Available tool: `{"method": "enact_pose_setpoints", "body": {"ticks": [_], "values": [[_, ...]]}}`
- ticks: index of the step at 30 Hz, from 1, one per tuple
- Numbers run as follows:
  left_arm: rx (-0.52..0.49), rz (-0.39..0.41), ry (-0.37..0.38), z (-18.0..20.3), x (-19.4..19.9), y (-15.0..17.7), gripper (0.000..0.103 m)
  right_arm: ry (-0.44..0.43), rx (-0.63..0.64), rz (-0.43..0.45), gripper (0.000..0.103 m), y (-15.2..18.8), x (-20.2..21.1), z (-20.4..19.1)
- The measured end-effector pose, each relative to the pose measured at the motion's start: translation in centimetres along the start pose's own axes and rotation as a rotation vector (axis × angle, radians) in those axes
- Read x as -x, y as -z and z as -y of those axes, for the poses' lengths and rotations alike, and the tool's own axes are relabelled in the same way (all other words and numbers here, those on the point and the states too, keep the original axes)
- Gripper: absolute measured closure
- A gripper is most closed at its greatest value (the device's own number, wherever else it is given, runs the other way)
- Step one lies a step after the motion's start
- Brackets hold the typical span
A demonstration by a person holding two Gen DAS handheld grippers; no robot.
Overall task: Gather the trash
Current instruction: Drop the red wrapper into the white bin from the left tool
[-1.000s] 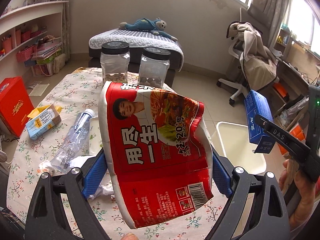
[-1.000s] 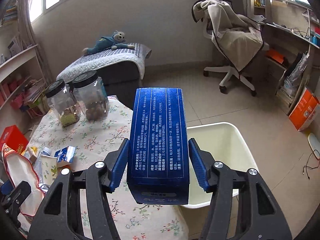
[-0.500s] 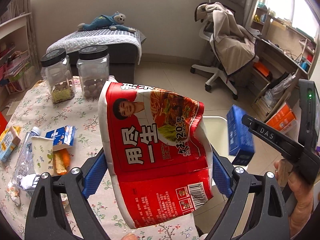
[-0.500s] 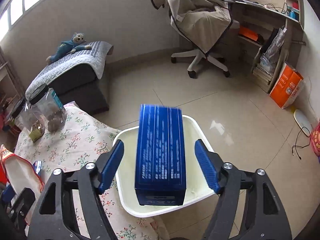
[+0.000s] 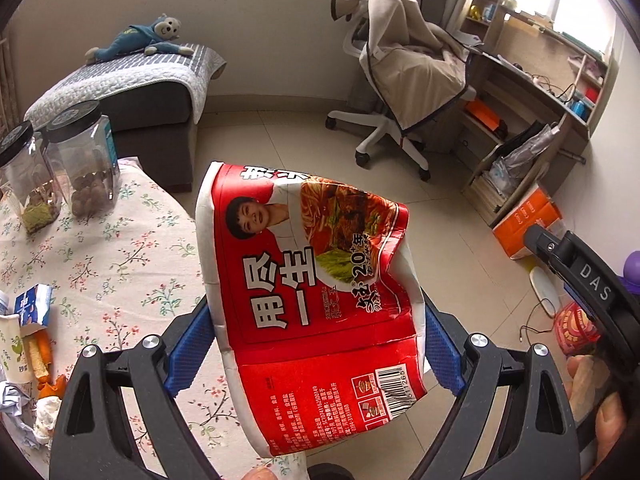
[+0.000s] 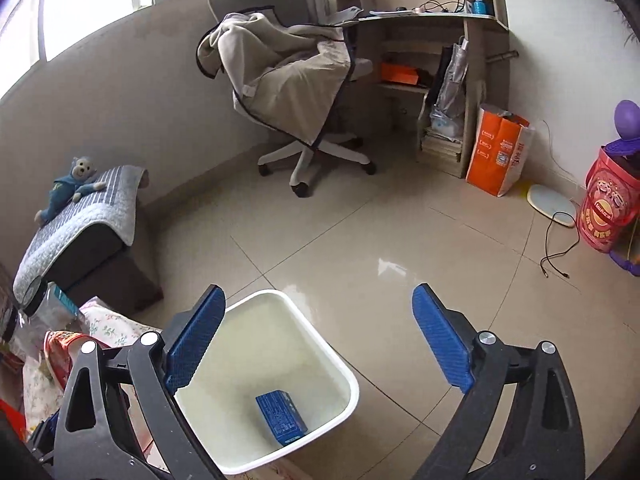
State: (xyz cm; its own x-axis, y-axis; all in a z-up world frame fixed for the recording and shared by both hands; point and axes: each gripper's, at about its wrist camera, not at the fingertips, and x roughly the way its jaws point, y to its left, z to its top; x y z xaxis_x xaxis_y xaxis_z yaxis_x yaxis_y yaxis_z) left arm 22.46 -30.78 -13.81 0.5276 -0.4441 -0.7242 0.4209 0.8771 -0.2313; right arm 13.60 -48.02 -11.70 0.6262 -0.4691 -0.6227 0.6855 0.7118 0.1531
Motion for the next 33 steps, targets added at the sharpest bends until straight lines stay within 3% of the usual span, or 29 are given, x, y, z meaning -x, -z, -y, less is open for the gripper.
{"method": "enact_pose_setpoints", "body": {"ticks": [6, 13, 24, 33], "values": [[0.026, -0.061, 0.039, 1.0, -2.0, -1.2, 0.013, 0.065, -0.036, 0.064, 0.01, -0.5, 0.9, 1.5], [0.03, 0.003, -0.026, -0.7, 0.0, -1.0, 0.011, 0.096, 0.027, 0.15, 0.007, -0.2, 2.9, 0.3], [0.057, 0.195, -0.216, -4.7, 7.1, -0.3, 0.011, 0.03, 0.136, 0.15, 0.007, 2.0, 5.2, -4.6], [0.111, 0.268, -0.355, -9.7, 12.0, 1.2, 0.009, -0.072, 0.253, 0.16, 0.007, 4.6, 7.5, -10.5]]}}
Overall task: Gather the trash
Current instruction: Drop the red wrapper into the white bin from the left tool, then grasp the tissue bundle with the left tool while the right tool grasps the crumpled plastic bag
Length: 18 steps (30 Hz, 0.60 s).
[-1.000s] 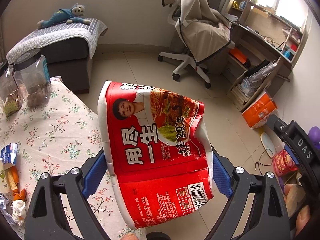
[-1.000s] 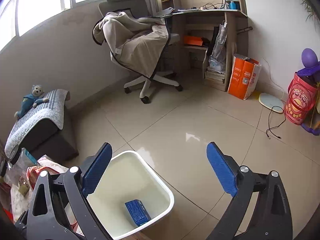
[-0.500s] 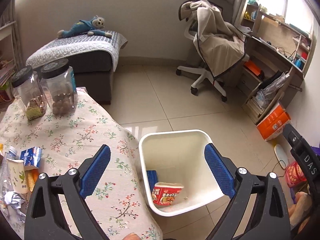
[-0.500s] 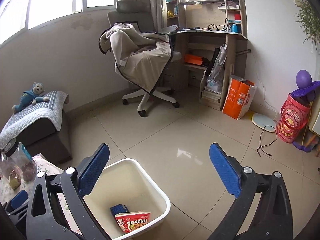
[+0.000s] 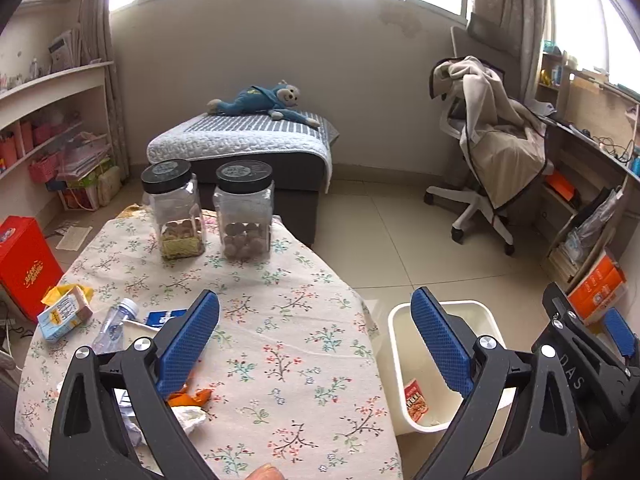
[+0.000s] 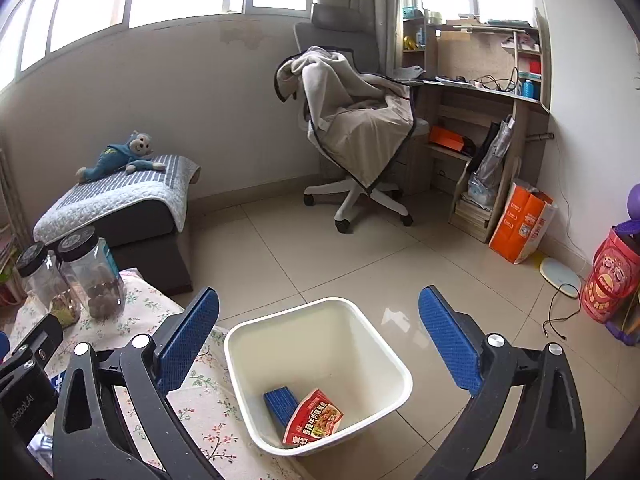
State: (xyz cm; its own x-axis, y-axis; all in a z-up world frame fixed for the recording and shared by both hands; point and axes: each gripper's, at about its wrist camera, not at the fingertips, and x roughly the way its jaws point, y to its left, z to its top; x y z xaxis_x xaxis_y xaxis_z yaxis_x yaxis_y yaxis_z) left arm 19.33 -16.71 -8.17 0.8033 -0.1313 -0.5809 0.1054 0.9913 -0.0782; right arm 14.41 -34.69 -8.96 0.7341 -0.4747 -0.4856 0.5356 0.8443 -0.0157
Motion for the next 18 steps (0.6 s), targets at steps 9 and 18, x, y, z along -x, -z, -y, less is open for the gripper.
{"method": "enact_pose_setpoints", "body": {"ticks": [9, 18], "values": [[0.056, -0.013, -0.11, -6.5, 0.4, 0.9, 0.009, -0.101, 0.098, 0.017, 0.007, 1.0, 2.1, -5.9], [0.118, -0.044, -0.184, -12.1, 0.4, 1.8, 0.009, -0.175, 0.18, -0.023, 0.007, 2.7, 3.0, -11.0]]}}
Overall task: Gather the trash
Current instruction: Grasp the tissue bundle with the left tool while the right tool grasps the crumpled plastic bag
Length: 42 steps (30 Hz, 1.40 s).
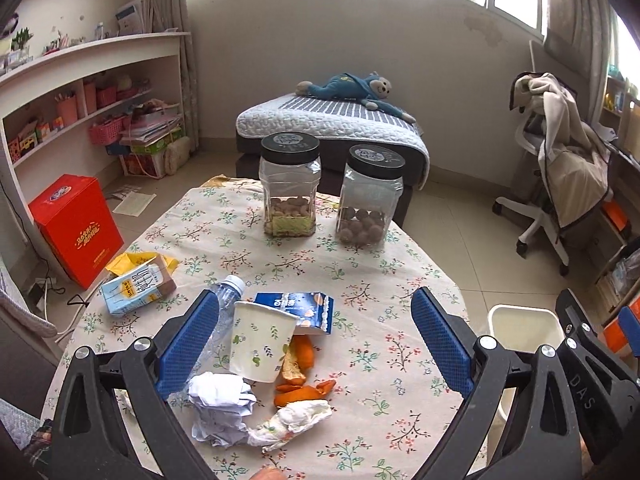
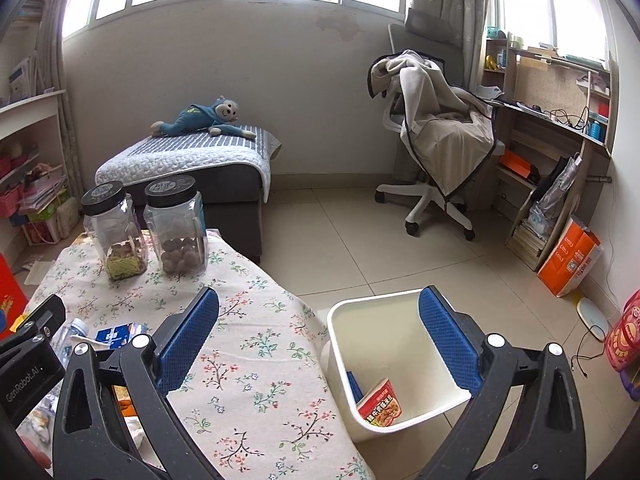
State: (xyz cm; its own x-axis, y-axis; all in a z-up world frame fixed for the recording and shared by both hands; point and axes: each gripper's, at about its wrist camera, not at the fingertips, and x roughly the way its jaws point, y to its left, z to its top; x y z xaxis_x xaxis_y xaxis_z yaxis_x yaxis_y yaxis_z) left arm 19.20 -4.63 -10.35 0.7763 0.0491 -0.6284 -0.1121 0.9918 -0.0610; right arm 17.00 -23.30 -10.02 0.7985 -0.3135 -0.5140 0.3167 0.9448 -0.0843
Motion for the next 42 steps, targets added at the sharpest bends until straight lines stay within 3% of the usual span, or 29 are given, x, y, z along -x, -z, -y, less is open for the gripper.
{"method": "enact_pose_setpoints", "body": {"ticks": [10, 18, 23, 26, 30, 32, 38, 39, 40, 42], "values": [[0.078, -0.048, -0.111, -7.0, -0.8, 1.2, 0.009, -0.092, 0.083, -0.046, 0.007, 0.8, 0.2, -6.5], [0.164, -0.221, -0.24, -15.1, -3.7, 4.2, 0.009, -0.164, 0.169, -0.126, 0.007, 2.5, -0.7, -11.1], [0.125, -0.409, -0.232, -19.0, -6.0, 7.0, 0.009, -0.235, 0.194, -0.229, 0.007, 3.5, -2.0, -13.6], [0.132, -0.534, -0.174, -20.7, -7.6, 9.0, 0.009, -0.289, 0.175, -0.33, 0.007, 4.3, -3.3, -14.6], [0.121, -0.59, -0.14, -21.7, -8.9, 10.4, 0.01, -0.358, 0.183, -0.427, 0.007, 5.5, -4.3, -16.2], [0.103, -0.596, -0.126, -21.6, -9.3, 10.6, 0.014, -0.395, 0.207, -0.458, 0.007, 6.2, -4.4, -17.1], [0.049, -0.606, -0.108, -21.2, -10.2, 11.3, 0.043, -0.547, 0.274, -0.563, 0.007, 8.1, -4.2, -19.6], [0.043, -0.595, -0.102, -21.2, -10.1, 11.1, 0.06, -0.56, 0.299, -0.557, 0.007, 8.4, -3.8, -20.2], [0.048, -0.593, -0.085, -21.3, -9.9, 10.9, 0.072, -0.567, 0.327, -0.55, 0.007, 8.7, -3.4, -20.7], [0.078, -0.583, -0.07, -21.9, -9.3, 10.6, 0.072, -0.565, 0.373, -0.545, 0.007, 9.3, -2.9, -21.5]]}}
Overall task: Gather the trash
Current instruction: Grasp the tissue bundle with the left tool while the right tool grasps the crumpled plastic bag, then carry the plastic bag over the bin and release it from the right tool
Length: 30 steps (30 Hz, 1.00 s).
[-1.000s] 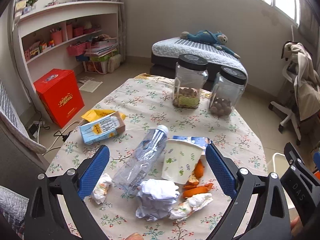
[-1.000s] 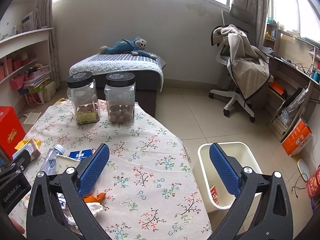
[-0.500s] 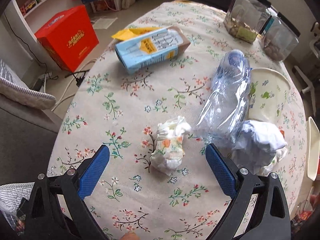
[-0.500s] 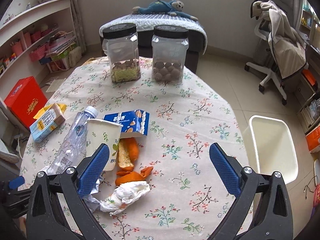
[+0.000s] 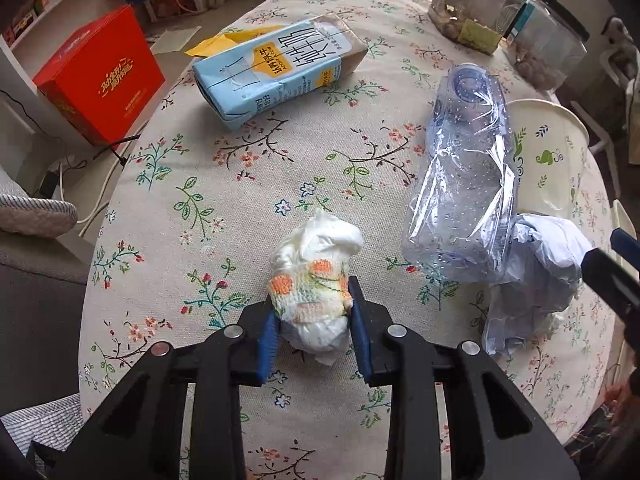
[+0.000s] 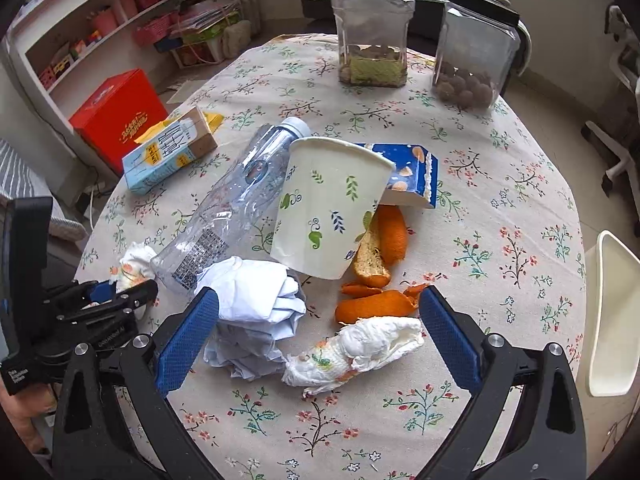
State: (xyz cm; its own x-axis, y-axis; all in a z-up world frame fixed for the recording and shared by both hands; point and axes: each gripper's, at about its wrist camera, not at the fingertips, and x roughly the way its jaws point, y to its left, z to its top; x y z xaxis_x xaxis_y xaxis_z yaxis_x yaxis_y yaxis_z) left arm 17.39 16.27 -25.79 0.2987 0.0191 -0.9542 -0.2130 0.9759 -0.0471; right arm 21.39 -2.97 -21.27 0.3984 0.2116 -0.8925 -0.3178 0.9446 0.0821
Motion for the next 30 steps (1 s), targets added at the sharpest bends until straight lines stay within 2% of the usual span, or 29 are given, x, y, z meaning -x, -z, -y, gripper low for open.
{"method": "enact_pose_setpoints", "body": {"ticks": [6, 12, 20, 22, 23, 24, 26, 27, 30], "values": [[0.04, 0.07, 0.035, -1.6, 2.6, -0.2, 0.072, -0.061, 0.003, -0.059, 0.007, 0.2, -1.3, -1.1], [0.054, 0.138, 0.058, -2.0, 4.5, -0.8, 0.072, -0.105, 0.067, -0.046, 0.007, 0.5, -0.6, -2.4], [0.052, 0.148, 0.085, -1.0, 5.0, -0.8, 0.072, -0.037, 0.1, -0.074, 0.01, 1.1, -3.8, -3.2], [0.058, 0.156, 0.089, -1.2, 5.1, -0.8, 0.072, -0.041, 0.126, -0.091, 0.038, 1.2, -4.6, -3.7], [0.062, 0.162, 0.088, -1.2, 5.2, -0.8, 0.072, -0.06, 0.138, -0.104, 0.039, 1.3, -4.8, -3.9], [0.065, 0.169, 0.085, -1.3, 5.3, -0.8, 0.072, -0.055, 0.146, -0.094, 0.047, 1.3, -4.5, -4.0], [0.074, 0.184, 0.089, -1.5, 5.6, -0.9, 0.072, -0.074, 0.153, -0.089, 0.07, 1.2, -3.7, -4.0], [0.078, 0.192, 0.094, -1.6, 5.8, -1.0, 0.072, -0.105, 0.144, -0.09, 0.086, 1.0, -3.3, -3.9], [0.076, 0.23, 0.099, -1.2, 6.6, -1.1, 0.072, -0.113, 0.123, -0.028, 0.088, 0.5, -1.1, -3.1]]}}
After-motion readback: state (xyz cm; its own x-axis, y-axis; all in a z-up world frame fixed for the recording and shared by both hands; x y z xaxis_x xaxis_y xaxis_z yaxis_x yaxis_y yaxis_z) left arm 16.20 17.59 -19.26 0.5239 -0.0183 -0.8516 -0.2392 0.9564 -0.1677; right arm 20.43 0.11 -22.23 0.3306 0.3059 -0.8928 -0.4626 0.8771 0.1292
